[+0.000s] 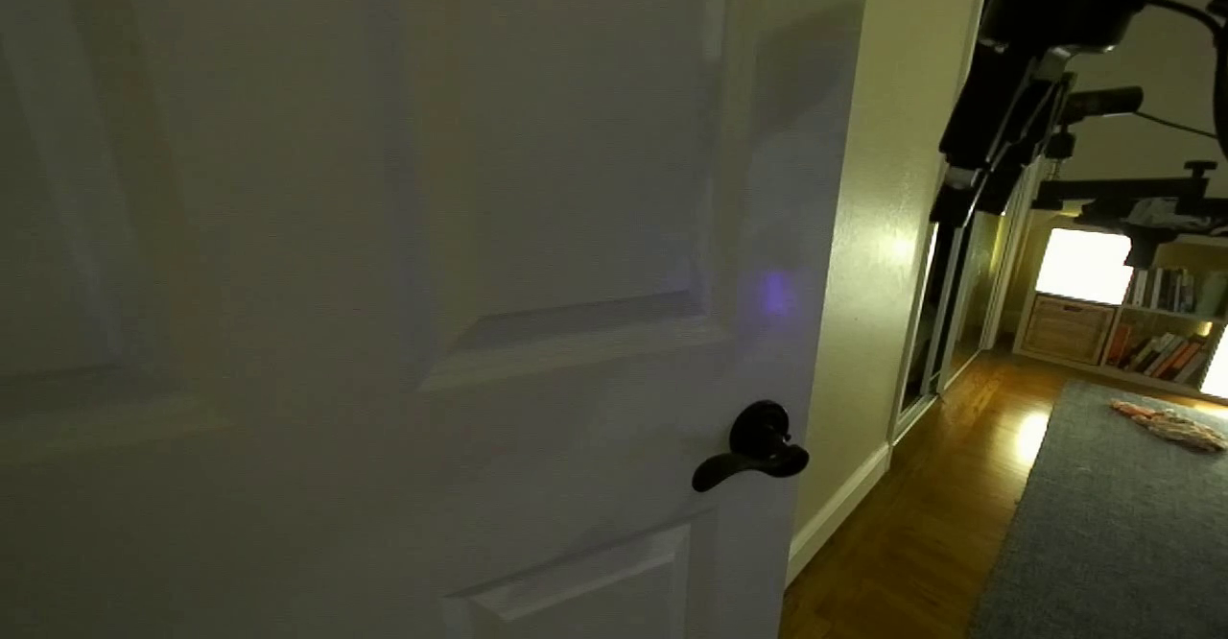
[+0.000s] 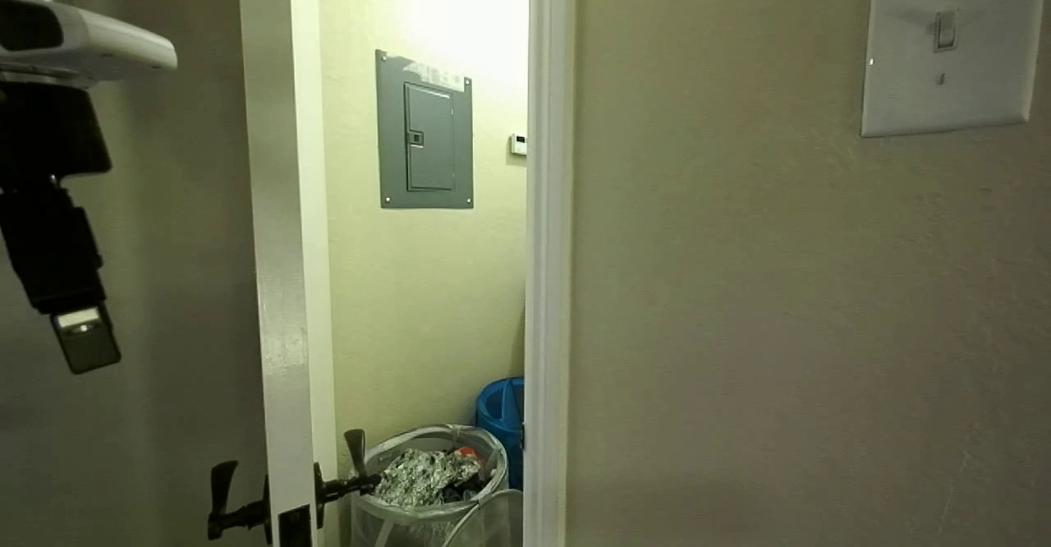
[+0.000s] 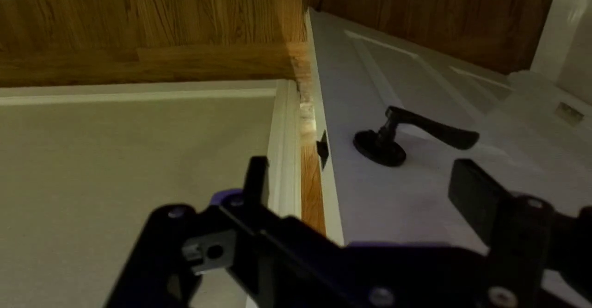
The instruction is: Close the door.
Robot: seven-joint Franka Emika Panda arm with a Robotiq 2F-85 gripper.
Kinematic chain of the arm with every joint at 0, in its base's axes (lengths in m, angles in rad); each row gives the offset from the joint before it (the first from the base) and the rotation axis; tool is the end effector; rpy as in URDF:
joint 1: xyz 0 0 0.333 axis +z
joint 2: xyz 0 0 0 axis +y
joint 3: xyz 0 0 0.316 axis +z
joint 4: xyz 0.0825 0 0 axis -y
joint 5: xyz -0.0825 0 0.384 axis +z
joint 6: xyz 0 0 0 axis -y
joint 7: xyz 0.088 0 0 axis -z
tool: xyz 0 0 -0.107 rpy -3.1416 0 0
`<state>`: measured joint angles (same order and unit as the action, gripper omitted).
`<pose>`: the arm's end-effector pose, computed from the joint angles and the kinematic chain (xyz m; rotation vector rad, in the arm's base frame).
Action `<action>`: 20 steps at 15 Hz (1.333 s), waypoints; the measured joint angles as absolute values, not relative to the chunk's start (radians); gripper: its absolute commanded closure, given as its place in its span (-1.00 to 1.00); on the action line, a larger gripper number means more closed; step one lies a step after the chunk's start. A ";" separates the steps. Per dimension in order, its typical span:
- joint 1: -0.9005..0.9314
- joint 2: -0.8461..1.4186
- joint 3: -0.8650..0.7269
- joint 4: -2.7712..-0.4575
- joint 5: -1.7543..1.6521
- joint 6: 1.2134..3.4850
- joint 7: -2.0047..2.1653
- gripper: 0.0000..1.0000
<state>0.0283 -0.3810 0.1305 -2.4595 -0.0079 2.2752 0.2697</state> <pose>0.4365 0.0715 0.4533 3.1078 -0.1725 0.3135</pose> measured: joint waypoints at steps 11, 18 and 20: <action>0.036 -0.393 0.180 -2.443 -0.006 2.569 0.337 0.74; 0.007 -0.359 0.179 -2.426 -0.015 2.663 0.337 0.94; -0.005 -0.332 0.179 -2.407 -0.021 2.663 0.337 0.91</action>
<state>-0.0053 -0.3324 0.1785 -2.4068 -0.0206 2.6628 0.3374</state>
